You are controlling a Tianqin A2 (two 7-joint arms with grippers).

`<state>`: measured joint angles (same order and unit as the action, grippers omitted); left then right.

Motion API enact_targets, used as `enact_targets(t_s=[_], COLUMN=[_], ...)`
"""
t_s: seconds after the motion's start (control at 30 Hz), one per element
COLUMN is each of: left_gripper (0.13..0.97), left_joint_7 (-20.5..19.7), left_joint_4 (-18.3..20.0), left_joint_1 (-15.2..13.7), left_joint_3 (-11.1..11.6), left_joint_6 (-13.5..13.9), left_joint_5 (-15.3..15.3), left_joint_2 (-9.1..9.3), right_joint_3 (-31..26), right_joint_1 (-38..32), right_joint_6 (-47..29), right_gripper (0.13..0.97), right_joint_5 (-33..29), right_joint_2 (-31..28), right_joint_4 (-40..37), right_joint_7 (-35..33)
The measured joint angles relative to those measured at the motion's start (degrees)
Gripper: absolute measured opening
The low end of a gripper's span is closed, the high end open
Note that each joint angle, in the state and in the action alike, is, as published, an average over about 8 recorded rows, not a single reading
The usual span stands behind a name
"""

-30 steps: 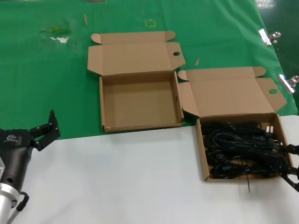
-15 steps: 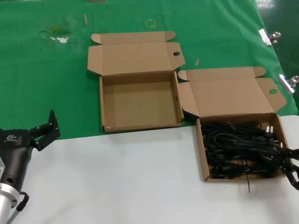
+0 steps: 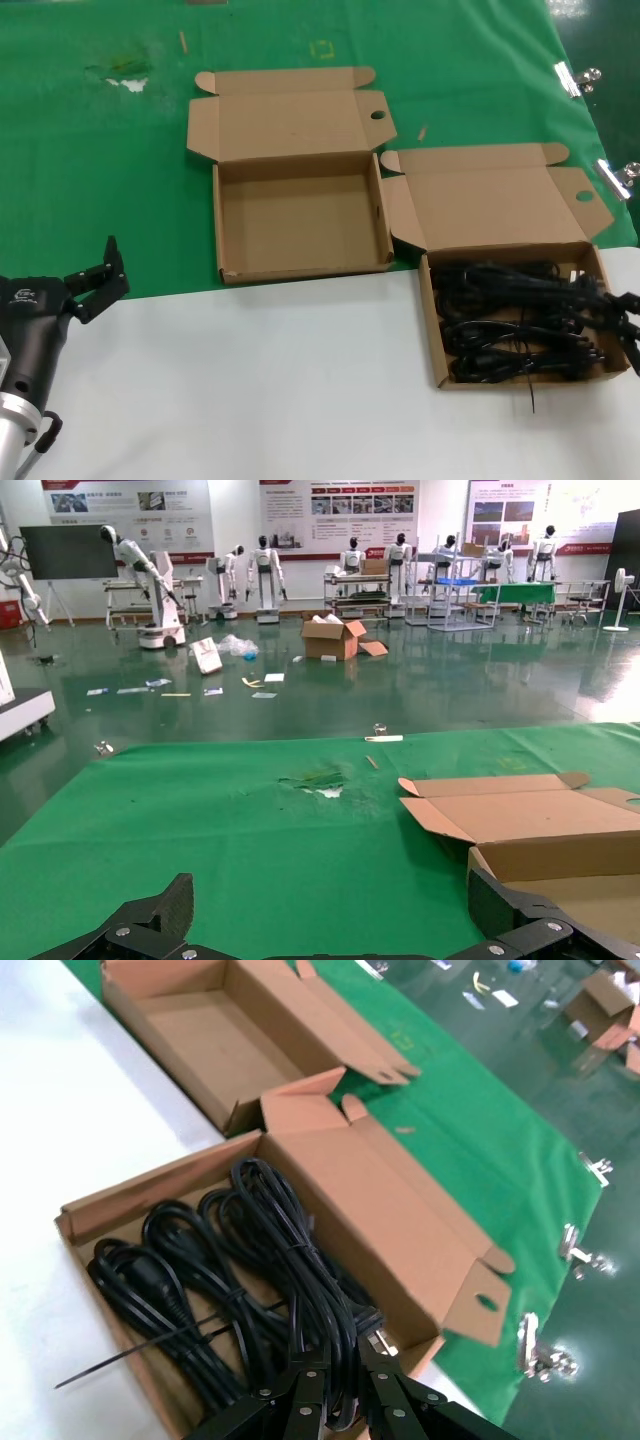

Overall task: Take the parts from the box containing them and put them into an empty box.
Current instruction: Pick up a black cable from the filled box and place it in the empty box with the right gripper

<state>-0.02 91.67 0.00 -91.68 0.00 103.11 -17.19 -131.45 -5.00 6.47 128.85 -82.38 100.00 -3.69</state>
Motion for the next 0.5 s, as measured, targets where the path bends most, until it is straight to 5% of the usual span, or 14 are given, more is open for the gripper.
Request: enact_targets(t_s=[0.27,0.5], left_gripper=[0.966,0.966], left_joint_7=[0.0,0.0], left_joint_4=[0.0,0.0], left_joint_1=[0.0,0.0], left_joint_3=[0.0,0.0], left_joint_6=[0.0,0.0], left_joint_5=[0.0,0.0], left_joint_2=[0.0,0.0], right_joint_3=[2.6,-3.3], right_joint_1=[0.8,-7.6], right_joint_6=[2.0,4.3], right_gripper=[0.173,0.173], right_joint_5=[3.1,11.7], right_joint_2=[-0.8,2.4], right_joint_4=[3.6,5.7], right_joint_7=[-2.8,-13.0])
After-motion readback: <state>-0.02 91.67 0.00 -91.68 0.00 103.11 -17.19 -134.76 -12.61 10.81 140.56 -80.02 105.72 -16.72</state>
